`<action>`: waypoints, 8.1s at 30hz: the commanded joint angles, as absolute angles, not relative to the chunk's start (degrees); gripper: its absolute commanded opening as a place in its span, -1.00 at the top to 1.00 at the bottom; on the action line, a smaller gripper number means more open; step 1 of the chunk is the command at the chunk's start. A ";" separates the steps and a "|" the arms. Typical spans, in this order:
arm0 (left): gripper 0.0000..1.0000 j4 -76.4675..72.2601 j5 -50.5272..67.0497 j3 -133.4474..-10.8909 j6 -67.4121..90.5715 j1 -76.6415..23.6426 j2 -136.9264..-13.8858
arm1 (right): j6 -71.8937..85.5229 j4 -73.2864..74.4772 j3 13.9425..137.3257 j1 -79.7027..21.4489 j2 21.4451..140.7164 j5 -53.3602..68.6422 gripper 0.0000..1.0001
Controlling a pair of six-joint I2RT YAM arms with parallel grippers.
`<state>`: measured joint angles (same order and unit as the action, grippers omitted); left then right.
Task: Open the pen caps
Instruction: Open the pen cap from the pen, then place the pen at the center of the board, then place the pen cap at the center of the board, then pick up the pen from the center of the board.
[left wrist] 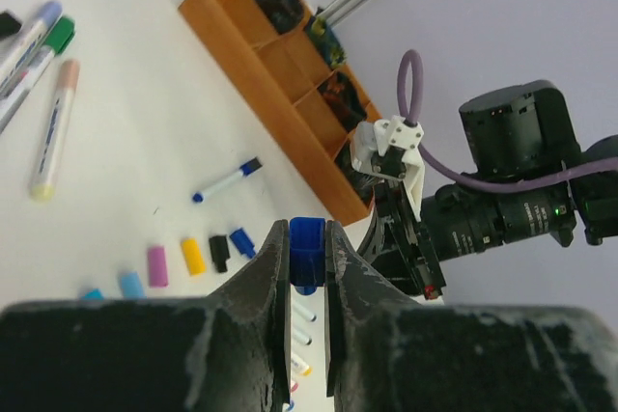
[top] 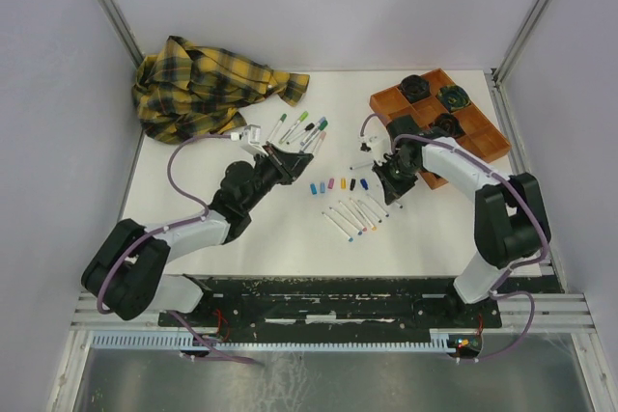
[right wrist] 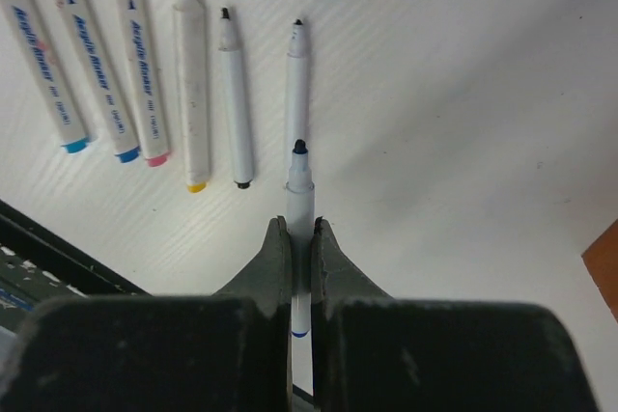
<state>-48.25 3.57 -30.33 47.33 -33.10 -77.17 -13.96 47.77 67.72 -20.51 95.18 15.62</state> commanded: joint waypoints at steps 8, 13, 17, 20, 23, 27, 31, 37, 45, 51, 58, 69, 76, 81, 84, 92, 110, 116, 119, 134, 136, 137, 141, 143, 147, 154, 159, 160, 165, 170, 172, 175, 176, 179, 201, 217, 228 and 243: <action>0.94 -51.13 5.93 -24.58 51.33 -32.46 -76.51 | -10.83 45.68 70.97 -20.38 103.23 7.48 0.92; 0.95 -50.71 5.78 -22.40 51.41 -32.50 -74.67 | -7.49 44.03 71.25 -20.37 105.83 7.92 0.90; 0.94 -50.65 6.00 -21.38 51.59 -32.43 -73.67 | -6.22 43.78 71.72 -20.38 107.62 8.57 0.83; 0.95 -50.33 6.39 -21.05 51.59 -32.43 -73.03 | -6.04 44.22 72.07 -20.34 108.63 9.03 0.74; 0.94 -50.05 6.87 -20.91 51.50 -32.45 -72.48 | -6.06 44.45 72.36 -20.39 109.02 8.75 0.64; 0.94 -50.09 7.40 -20.82 51.72 -32.48 -72.28 | -5.97 44.91 72.68 -20.35 109.39 8.56 0.52; 0.94 -51.26 8.66 -20.78 52.58 -32.43 -73.04 | -6.19 45.43 73.05 -20.39 109.68 8.57 0.47; 0.94 -54.30 12.06 -21.38 54.52 -32.43 -75.88 | -6.39 45.69 73.27 -20.39 108.93 8.95 0.42; 0.94 -57.97 14.76 -24.63 56.27 -34.77 -81.89 | -6.91 46.16 73.64 -19.87 105.41 9.57 0.36; 0.94 -57.85 12.86 -27.74 56.04 -37.95 -85.81 | -7.70 46.17 73.19 -18.89 101.56 9.75 0.33; 0.94 -48.77 8.06 -35.36 52.37 -42.99 -90.30 | -8.90 46.71 72.85 -16.01 94.93 12.01 0.33; 0.94 -21.50 -1.33 -55.51 49.62 -48.75 -101.80 | -8.31 43.14 70.13 -6.78 80.80 9.96 0.33; 0.94 -3.68 -8.47 -71.43 48.87 -51.37 -111.02 | -7.91 42.57 69.68 -4.68 78.65 11.09 0.32; 0.94 7.00 -15.65 -81.02 48.71 -53.06 -115.76 | -7.91 42.56 69.63 -3.91 78.84 11.72 0.32; 0.95 10.38 -17.05 -84.83 48.42 -53.21 -118.03 | -7.99 42.52 69.65 -3.65 78.83 11.91 0.32; 0.86 14.39 -18.34 -93.39 46.63 -53.25 -123.39 | -7.91 42.28 69.59 -2.95 78.87 12.79 0.32; 0.58 17.64 -18.42 -99.61 46.27 -53.19 -129.07 | -7.82 42.21 69.32 -1.93 78.86 14.79 0.32; 0.38 17.94 -18.30 -99.86 46.43 -53.22 -129.72 | -7.82 42.34 69.20 -1.68 78.87 15.30 0.31; 0.37 17.93 -18.24 -99.84 46.48 -53.13 -129.90 | -7.82 42.28 69.22 -1.52 78.78 15.47 0.32; 0.36 18.03 -19.46 -100.37 43.34 -53.07 -125.50 | -7.73 42.23 69.03 -1.19 78.62 16.88 0.31; 0.36 17.67 -20.01 -100.19 41.13 -53.05 -123.23 | -7.82 42.26 69.03 -1.16 78.51 17.16 0.31; 0.36 17.29 -20.34 -99.93 39.70 -53.06 -122.22 | -7.89 42.23 69.02 -1.15 78.49 17.28 0.31; 0.37 13.60 -19.34 -96.64 31.72 -52.55 -118.67 | -8.16 42.36 69.06 -1.10 78.27 18.07 0.31; 0.37 11.42 -16.99 -94.41 26.44 -51.67 -117.45 | -8.45 42.56 69.07 -1.12 78.15 18.46 0.31; 0.31 9.92 -12.32 -92.17 14.38 -49.65 -116.71 | -9.48 43.15 69.18 -1.05 78.08 19.95 0.31; -0.06 18.48 -5.20 -100.02 -0.41 -45.99 -122.37 | -10.97 44.04 69.44 -0.91 78.14 21.62 0.31; -0.11 24.64 1.46 -107.57 -5.50 -43.95 -128.82 | -11.06 44.03 69.40 -0.88 78.27 21.75 0.31; -0.11 25.50 2.77 -108.98 -6.38 -43.80 -129.91 | -11.07 44.03 69.36 -0.88 78.33 21.79 0.31; -0.09 30.68 4.60 -117.88 -8.92 -43.77 -136.48 | -11.07 44.11 69.37 -0.79 78.46 21.80 0.31; 0.03 32.52 5.98 -122.20 -9.40 -43.71 -140.16 | -11.07 44.03 69.43 -0.66 78.33 21.88 0.31; 0.11 33.20 6.16 -123.31 -9.40 -43.73 -141.40 | -11.07 44.08 69.43 -0.62 78.37 21.97 0.31; 0.18 33.54 5.88 -123.68 -9.40 -43.71 -142.10 | -11.07 44.03 69.43 -0.55 78.35 22.14 0.31; 0.20 33.54 5.84 -123.66 -9.40 -43.64 -142.18 | -11.03 44.09 69.43 -0.52 78.47 22.22 0.31; 0.28 33.57 5.19 -123.57 -9.54 -43.68 -142.38 | -11.16 44.10 69.39 -0.52 78.44 22.45 0.31; 0.95 4.20 -5.05 -95.40 -2.19 -41.84 -116.20 | -14.10 46.47 69.23 -0.35 76.50 33.86 0.31; 0.95 -42.05 4.46 -35.00 24.40 -43.65 -68.00 | -10.60 33.97 61.52 -0.34 61.20 53.20 0.31; 0.94 -53.89 -4.02 -18.72 28.81 -51.32 -52.55 | -10.77 27.63 59.37 -1.37 59.40 63.96 0.11; 0.95 -76.62 -6.87 -12.51 36.74 -54.20 -59.10 | 5.11 11.36 54.10 -13.93 61.86 63.35 -0.14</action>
